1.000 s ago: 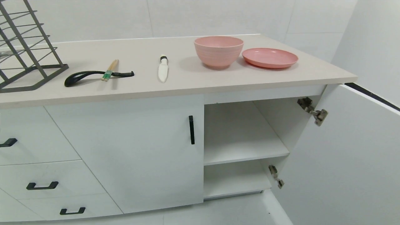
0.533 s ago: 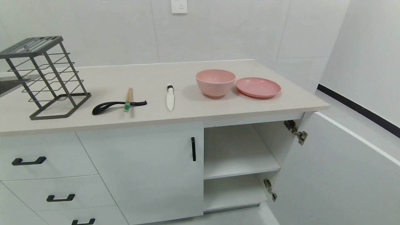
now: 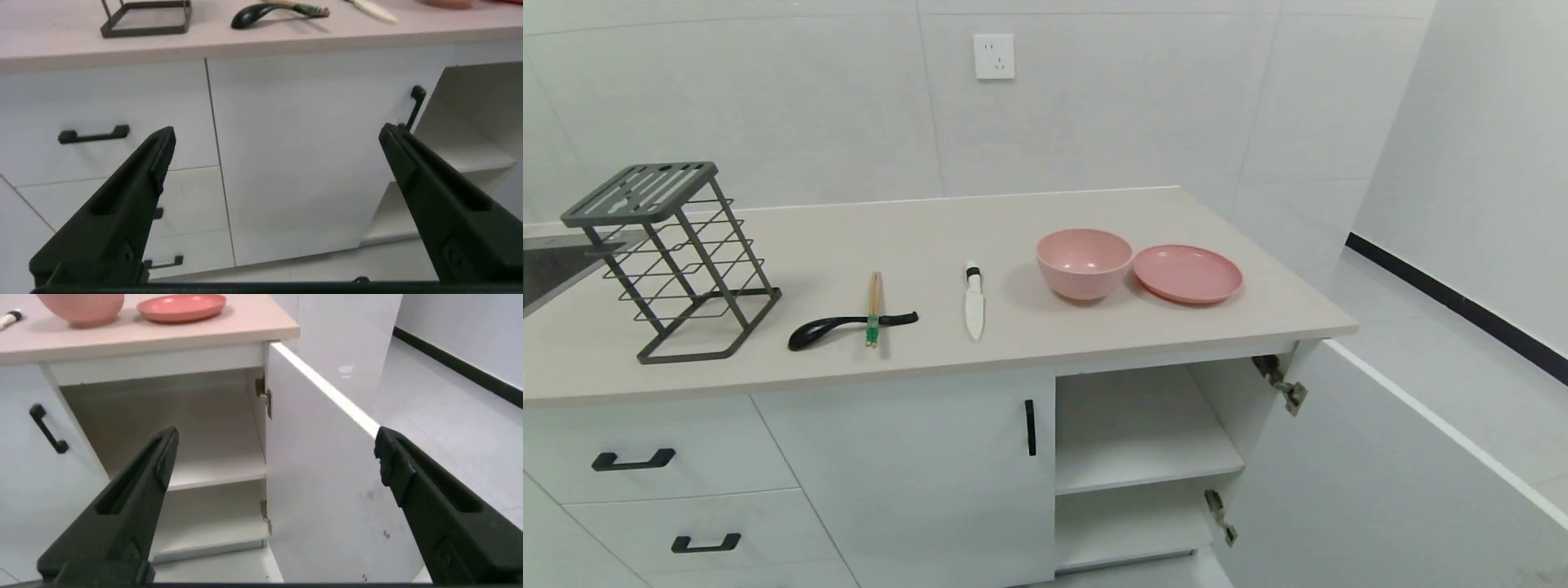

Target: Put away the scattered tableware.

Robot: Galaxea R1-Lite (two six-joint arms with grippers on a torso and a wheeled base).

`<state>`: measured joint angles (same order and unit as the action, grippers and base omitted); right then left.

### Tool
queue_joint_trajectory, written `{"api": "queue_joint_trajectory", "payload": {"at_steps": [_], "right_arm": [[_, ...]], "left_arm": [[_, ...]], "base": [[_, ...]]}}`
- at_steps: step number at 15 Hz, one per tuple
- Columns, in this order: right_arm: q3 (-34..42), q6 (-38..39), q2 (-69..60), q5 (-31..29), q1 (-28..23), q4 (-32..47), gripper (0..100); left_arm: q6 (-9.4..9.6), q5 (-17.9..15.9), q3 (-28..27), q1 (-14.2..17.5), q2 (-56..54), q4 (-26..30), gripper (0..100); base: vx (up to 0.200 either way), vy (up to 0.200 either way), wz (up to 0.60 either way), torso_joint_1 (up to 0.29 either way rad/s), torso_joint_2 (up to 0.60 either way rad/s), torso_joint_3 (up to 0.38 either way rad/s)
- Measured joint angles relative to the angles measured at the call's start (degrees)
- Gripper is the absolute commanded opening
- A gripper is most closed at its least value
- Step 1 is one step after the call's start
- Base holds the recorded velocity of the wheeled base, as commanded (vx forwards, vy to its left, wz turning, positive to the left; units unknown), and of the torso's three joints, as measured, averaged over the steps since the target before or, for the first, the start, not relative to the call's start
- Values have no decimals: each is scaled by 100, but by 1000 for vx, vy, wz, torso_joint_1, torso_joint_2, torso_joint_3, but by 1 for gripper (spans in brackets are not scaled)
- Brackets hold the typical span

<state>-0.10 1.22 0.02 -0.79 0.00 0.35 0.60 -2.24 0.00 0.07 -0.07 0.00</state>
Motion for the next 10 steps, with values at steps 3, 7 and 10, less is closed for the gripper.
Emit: {"api": "queue_joint_trajectory", "payload": {"at_steps": [3, 7, 10], "right_arm": [[0, -2, 0, 0, -2, 2, 100], [-1, -16, 0, 1, 7, -4, 100], [-1, -16, 0, 0, 0, 0, 100]], "left_arm": [[-44, 17, 0, 0, 0, -5, 100], [-9, 15, 0, 0, 0, 0, 100], [-6, 13, 0, 0, 0, -2, 100]], "base": [[133, 0, 0, 284, -512, -248], [0, 0, 0, 116, -221, -102], [0, 0, 0, 19, -47, -19]]}}
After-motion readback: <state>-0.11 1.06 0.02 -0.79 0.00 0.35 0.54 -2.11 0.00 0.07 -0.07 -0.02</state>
